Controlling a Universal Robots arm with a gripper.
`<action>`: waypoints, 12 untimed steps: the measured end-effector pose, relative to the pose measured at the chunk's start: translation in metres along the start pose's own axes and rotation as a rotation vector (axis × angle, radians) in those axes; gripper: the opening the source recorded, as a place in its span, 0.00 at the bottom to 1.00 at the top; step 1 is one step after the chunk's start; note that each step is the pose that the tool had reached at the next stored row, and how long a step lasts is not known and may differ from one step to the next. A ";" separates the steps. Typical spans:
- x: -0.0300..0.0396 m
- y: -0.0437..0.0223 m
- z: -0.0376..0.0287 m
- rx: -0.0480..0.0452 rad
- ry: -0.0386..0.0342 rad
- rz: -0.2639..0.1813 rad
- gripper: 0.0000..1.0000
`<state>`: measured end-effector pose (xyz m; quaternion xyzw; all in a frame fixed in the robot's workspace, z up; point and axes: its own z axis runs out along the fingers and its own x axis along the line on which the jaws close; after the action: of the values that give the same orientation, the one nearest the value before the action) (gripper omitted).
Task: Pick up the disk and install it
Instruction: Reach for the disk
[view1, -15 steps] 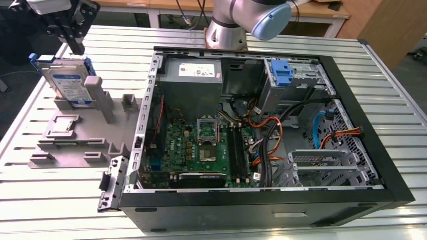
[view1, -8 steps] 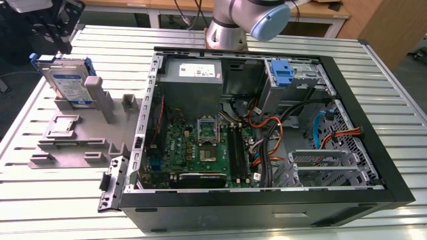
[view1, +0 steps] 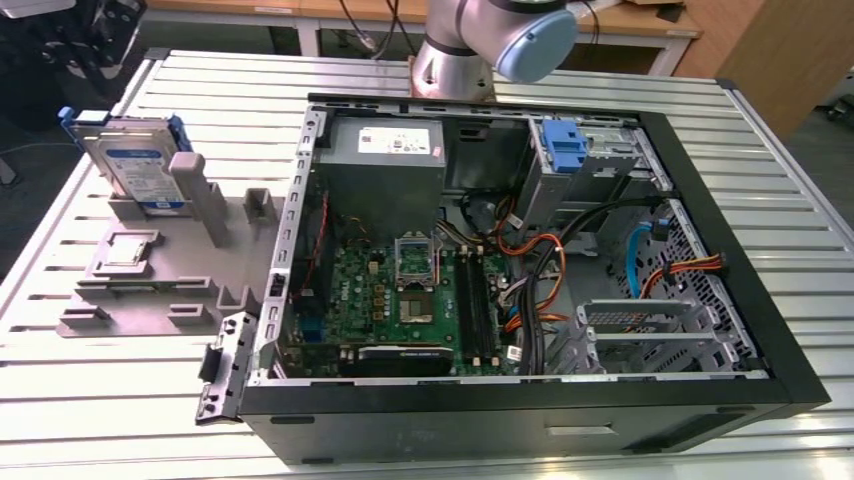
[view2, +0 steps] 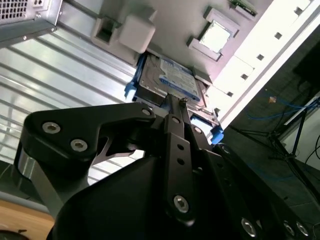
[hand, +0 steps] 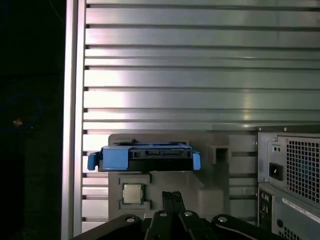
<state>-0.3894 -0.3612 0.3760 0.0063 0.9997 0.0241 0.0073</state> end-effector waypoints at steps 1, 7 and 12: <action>0.0012 0.0021 0.0002 0.0001 0.0023 0.000 0.10; 0.0112 0.0101 0.0031 0.0007 0.0291 0.001 0.10; 0.0328 0.0119 0.0052 0.0057 0.0298 0.001 0.10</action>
<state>-0.4220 -0.3486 0.3710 0.0068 0.9997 0.0213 -0.0077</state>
